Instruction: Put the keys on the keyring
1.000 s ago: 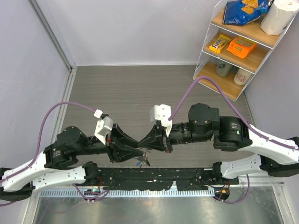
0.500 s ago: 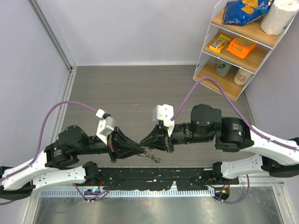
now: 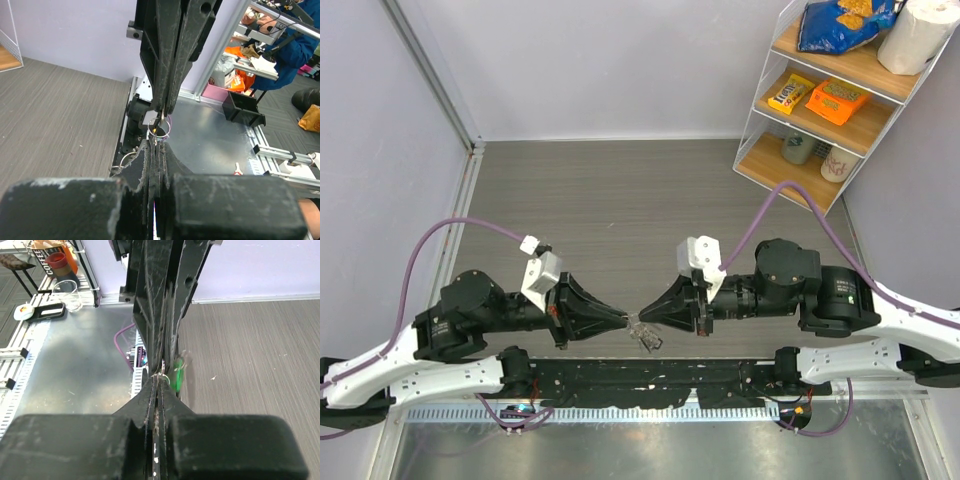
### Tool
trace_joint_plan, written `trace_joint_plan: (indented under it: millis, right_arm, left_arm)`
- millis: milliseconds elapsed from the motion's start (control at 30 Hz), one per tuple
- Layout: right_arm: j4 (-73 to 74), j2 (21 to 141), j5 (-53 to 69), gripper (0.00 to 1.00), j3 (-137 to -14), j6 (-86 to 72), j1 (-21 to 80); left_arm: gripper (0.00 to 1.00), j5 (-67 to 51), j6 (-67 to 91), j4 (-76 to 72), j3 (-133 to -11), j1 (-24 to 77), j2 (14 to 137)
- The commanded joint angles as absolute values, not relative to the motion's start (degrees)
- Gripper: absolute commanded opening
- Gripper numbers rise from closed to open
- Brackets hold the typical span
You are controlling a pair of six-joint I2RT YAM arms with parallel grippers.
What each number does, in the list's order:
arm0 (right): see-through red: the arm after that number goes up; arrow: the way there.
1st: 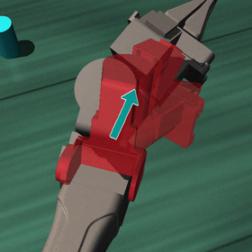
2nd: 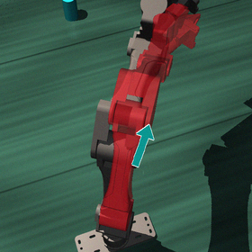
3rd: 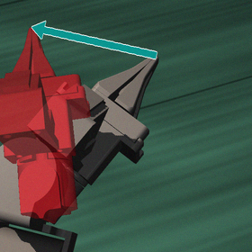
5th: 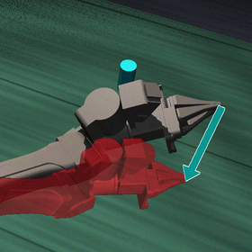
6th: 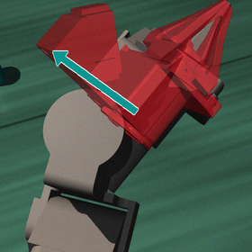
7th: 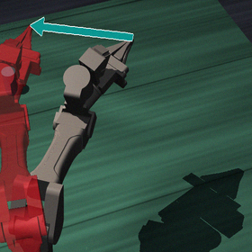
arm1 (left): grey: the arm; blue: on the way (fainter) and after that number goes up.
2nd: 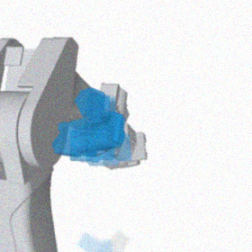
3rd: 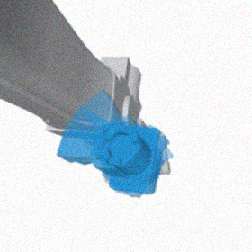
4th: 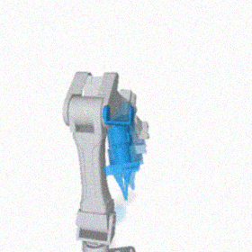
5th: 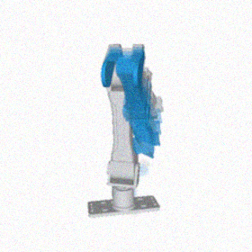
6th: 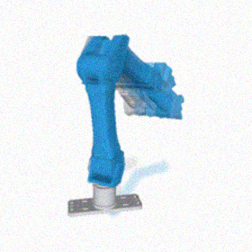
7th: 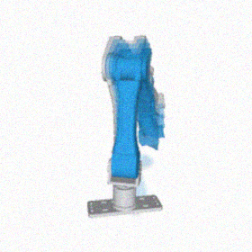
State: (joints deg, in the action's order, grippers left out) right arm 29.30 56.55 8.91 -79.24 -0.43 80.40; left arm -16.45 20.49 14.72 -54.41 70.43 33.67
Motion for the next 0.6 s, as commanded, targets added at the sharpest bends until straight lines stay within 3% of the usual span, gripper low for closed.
trace_joint_plan:
  millis: [0,567]
  right_arm:
    - [22.4,51.9,11.9,0.05,-75.9,-2.1,80.6]
    - [9.9,50.7,13.3,0.05,-65.5,-6.1,80.6]
  left_arm:
    - [0.0,-15.0,19.6,10.7,-54.1,70.3,30.8]
    - [0.0,-14.3,20.0,4.1,-52.0,70.3,30.1]
